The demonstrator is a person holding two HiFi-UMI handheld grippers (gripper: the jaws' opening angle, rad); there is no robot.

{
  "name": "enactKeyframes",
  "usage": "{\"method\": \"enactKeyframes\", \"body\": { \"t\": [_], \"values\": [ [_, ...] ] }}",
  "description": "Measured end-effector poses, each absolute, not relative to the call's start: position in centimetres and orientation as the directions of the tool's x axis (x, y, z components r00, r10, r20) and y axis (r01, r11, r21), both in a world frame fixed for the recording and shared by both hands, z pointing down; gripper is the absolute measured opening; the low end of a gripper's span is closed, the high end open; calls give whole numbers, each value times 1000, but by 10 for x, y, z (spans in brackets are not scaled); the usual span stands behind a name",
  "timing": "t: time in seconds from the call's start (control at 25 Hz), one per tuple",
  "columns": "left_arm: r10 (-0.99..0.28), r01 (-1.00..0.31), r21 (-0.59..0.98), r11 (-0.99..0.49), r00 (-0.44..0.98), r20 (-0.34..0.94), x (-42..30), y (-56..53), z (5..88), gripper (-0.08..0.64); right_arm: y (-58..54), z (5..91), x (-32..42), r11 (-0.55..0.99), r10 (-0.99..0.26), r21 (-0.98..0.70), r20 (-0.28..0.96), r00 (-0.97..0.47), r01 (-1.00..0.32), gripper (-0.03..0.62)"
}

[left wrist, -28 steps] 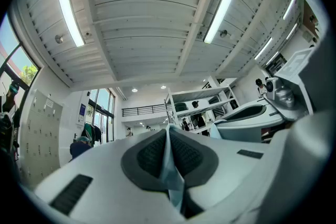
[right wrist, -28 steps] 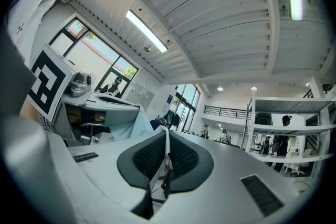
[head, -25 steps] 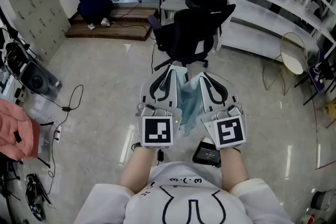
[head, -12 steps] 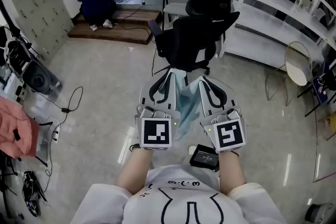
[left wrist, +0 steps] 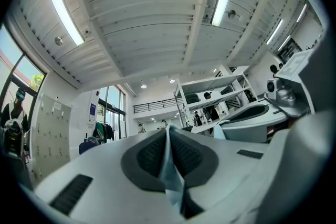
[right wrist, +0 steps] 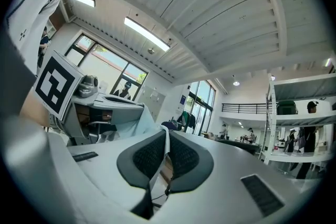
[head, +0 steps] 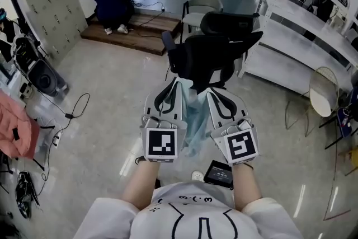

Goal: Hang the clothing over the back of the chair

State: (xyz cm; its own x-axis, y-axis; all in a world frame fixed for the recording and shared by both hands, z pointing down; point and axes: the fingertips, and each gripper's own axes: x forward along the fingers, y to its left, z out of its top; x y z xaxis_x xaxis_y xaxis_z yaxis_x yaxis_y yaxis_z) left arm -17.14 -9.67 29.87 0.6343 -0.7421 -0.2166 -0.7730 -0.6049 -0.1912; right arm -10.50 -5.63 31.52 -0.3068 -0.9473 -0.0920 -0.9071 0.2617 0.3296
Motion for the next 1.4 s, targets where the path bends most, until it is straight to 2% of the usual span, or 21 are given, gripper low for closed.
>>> {"method": "enactKeyframes", "body": {
  "t": [0.52, 0.88, 1.4],
  "values": [
    [-826, -859, -230, -458, 507, -248, -135, -148, 283, 2, -122, 301, -66, 440, -859, 422, -58, -508, -793, 18],
    [-857, -885, -250, -393, 451, -248, -144, -190, 258, 2, -173, 277, -71, 488, -798, 526, -54, -600, -697, 18],
    [-862, -890, -298, -346, 426, -274, -153, -295, 233, 2, -277, 267, -93, 556, -722, 575, -24, -691, -600, 20]
  ]
}}
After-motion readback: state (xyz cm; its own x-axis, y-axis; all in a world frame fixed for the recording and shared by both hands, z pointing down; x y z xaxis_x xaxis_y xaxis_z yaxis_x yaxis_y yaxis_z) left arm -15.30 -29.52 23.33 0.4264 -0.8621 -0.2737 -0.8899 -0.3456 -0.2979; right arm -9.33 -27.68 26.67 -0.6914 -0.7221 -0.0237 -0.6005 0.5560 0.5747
